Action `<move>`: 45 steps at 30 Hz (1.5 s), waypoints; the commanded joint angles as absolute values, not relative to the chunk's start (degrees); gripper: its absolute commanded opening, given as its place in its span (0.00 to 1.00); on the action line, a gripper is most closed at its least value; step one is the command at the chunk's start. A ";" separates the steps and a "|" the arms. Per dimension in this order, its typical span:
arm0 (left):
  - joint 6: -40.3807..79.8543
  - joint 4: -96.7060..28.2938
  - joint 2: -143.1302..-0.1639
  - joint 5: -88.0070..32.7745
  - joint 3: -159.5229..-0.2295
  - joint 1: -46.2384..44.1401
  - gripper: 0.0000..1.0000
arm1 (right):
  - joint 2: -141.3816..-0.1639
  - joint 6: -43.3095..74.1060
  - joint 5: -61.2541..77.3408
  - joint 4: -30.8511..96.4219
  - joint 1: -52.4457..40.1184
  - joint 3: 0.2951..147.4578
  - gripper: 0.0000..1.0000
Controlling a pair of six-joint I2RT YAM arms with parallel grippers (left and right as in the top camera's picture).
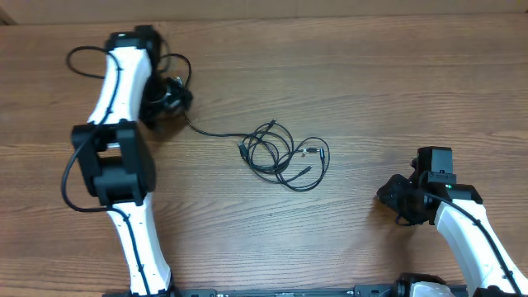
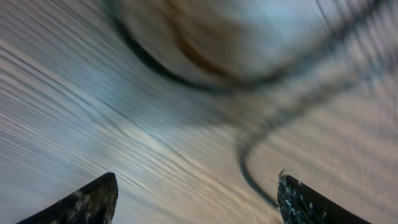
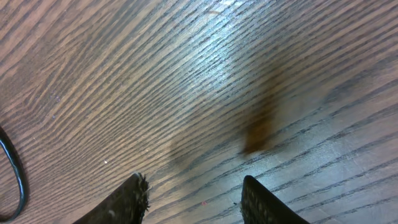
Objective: Untangle cables
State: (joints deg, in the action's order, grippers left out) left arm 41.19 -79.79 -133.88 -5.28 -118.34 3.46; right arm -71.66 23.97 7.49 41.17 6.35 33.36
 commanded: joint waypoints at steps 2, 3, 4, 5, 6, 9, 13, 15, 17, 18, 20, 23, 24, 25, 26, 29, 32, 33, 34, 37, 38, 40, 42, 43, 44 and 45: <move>41.78 -79.50 -134.19 -2.28 -118.98 6.81 0.82 | -71.77 23.70 7.55 41.06 6.50 33.82 0.47; 41.78 -79.53 -134.21 -1.54 -118.98 7.25 0.82 | -71.77 23.70 7.57 41.08 6.50 33.82 0.47; 41.78 -79.55 -134.21 -0.64 -118.98 7.57 0.82 | -71.77 23.70 7.57 41.10 6.50 33.82 0.47; 41.80 -79.50 -134.21 0.30 -118.98 7.75 0.82 | -71.77 23.70 7.55 41.10 6.50 33.82 0.47; 41.82 -79.42 -134.21 1.26 -118.98 7.88 0.84 | -71.77 23.70 7.57 41.10 6.50 33.82 0.47; 42.15 -78.41 -134.28 4.29 -118.98 7.92 0.87 | -71.77 23.70 7.55 41.10 6.50 33.82 0.48; 40.40 -76.14 -134.28 -1.43 -118.98 7.44 0.89 | -71.77 23.70 7.55 41.01 6.50 33.82 0.48; 33.65 -73.12 -134.28 -8.82 -118.98 6.26 0.89 | -71.77 23.73 7.55 40.58 6.50 33.82 0.51; 29.43 -70.06 -134.28 -10.48 -118.96 4.67 0.90 | -71.77 23.75 7.57 40.16 6.50 33.82 0.52; 28.08 -68.62 -134.28 -9.87 -118.96 3.88 0.91 | -71.77 23.73 7.55 40.12 6.50 33.82 0.52; 25.63 -65.32 -134.28 -7.73 -118.96 2.24 0.93 | -71.77 23.73 7.57 40.32 6.50 33.82 0.52; 24.32 -62.67 -134.28 -1.80 -118.96 0.03 0.92 | -71.77 23.73 7.57 40.88 6.50 33.82 0.52; 24.38 -62.59 -134.28 -0.05 -118.98 -0.47 0.92 | -71.77 23.73 7.57 40.95 6.50 33.82 0.52; 24.38 -62.74 -134.28 1.48 -118.96 -0.97 0.91 | -71.77 23.73 7.57 41.08 6.50 33.82 0.53; 24.36 -63.02 -134.32 2.22 -118.96 -1.39 0.91 | -71.77 23.73 7.57 41.08 6.50 33.82 0.53; 24.38 -64.53 -134.58 3.18 -118.96 -2.44 0.90 | -71.77 23.73 7.55 41.06 6.50 33.82 0.53; 24.38 -65.12 -134.69 3.20 -117.51 -3.16 0.88 | -71.77 23.73 7.55 41.06 6.50 33.82 0.53; 24.38 -65.19 -134.69 3.18 -116.95 -3.25 0.88 | -71.77 23.73 7.55 41.06 6.50 33.82 0.53; 24.40 -65.21 -134.69 3.20 -116.20 -3.27 0.87 | -71.77 23.73 7.57 41.06 6.50 33.82 0.53; 24.45 -64.75 -134.69 3.09 -113.36 -3.31 0.86 | -71.77 23.73 7.55 41.04 6.50 33.82 0.53; 24.45 -64.55 -134.69 2.96 -112.81 -3.31 0.86 | -71.77 23.73 7.55 41.04 6.50 33.82 0.53; 24.45 -64.23 -134.72 2.66 -111.74 -3.40 0.86 | -71.77 23.73 7.55 40.99 6.50 33.82 0.53; 24.43 -63.75 -134.72 2.24 -110.65 -3.60 0.86 | -71.77 23.73 7.55 40.99 6.50 33.82 0.53; 24.43 -63.55 -134.72 1.91 -110.34 -3.70 0.84 | -71.77 23.70 7.55 40.99 6.50 33.82 0.53; 24.40 -63.18 -134.72 1.85 -109.97 -3.79 0.78 | -71.77 23.70 7.55 40.99 6.50 33.82 0.53; 24.40 -62.85 -134.72 1.87 -109.60 -3.90 0.73 | -71.77 23.73 7.55 40.99 6.50 33.82 0.53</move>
